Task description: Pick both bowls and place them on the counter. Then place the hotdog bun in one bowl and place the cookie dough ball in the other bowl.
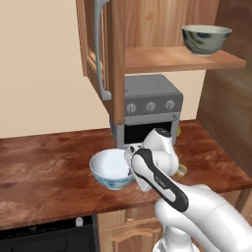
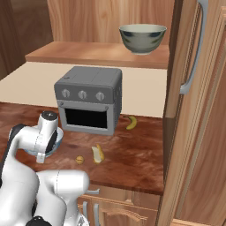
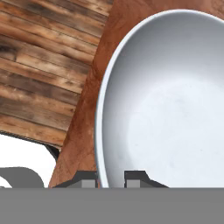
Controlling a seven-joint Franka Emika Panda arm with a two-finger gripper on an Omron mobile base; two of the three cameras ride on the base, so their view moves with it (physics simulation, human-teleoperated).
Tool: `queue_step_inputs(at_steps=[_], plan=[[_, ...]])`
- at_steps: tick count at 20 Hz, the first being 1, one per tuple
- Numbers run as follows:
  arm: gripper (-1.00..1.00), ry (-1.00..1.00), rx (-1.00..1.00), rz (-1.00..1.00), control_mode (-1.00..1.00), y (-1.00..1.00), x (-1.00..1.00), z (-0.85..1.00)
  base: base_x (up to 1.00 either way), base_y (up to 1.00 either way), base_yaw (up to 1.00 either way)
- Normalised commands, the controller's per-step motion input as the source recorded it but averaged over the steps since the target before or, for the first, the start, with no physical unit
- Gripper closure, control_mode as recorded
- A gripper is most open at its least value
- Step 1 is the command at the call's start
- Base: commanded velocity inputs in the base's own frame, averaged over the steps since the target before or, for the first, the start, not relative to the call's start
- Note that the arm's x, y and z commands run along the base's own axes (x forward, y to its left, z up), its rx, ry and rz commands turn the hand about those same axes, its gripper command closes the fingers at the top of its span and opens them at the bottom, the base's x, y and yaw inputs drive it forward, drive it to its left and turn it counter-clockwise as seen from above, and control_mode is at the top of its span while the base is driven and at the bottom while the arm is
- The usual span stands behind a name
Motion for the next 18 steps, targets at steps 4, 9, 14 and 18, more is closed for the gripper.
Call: queue_step_inputs(at_steps=[4,9,14,18], plan=[[1.00,0.00,0.00,0.00,-1.00,0.07,0.23,-0.24,0.00,0.00,0.00],[1.00,0.02,0.00,0.00,-1.00,0.02,0.02,-0.38,0.00,0.00,0.00],[-1.00,0.06,0.00,0.00,-1.00,0.01,0.00,-0.33,0.00,0.00,0.00],[-1.00,0.01,0.00,0.00,-1.00,0.00,0.00,-0.08,0.00,0.00,0.00]])
